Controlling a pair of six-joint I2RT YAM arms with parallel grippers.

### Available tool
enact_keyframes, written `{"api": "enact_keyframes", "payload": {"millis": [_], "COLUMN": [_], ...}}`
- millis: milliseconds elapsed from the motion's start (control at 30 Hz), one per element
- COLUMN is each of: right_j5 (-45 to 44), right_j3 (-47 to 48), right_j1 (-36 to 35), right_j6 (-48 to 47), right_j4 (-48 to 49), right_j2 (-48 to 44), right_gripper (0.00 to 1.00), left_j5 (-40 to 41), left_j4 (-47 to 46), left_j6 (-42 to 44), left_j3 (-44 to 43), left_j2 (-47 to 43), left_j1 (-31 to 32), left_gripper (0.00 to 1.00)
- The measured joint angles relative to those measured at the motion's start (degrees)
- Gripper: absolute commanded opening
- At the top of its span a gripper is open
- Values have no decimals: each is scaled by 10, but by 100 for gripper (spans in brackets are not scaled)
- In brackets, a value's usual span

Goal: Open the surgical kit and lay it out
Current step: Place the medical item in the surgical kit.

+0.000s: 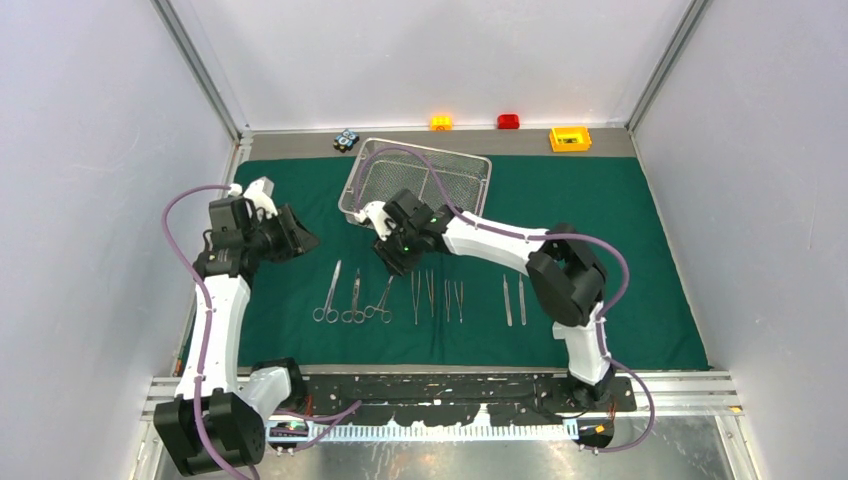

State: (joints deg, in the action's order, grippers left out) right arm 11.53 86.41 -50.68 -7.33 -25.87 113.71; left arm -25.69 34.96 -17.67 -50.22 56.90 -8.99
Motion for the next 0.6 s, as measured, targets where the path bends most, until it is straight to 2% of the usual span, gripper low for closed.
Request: {"api": "enact_keyframes", "payload": {"millis": [267,600], "right_j5": [4,12], "right_j3": [55,76], "right_j1": [0,0], "right_j6": [35,49], "right_j4": [-9,-27], "right_j2": [67,94], "right_gripper": [44,38], "left_j5": [-24,-40], "left_j4": [0,0], "left_j6": [-17,-20], "left_j3": [0,0], "left_j2": [0,0], "left_j1": [-21,-21], "left_gripper": [46,46]}}
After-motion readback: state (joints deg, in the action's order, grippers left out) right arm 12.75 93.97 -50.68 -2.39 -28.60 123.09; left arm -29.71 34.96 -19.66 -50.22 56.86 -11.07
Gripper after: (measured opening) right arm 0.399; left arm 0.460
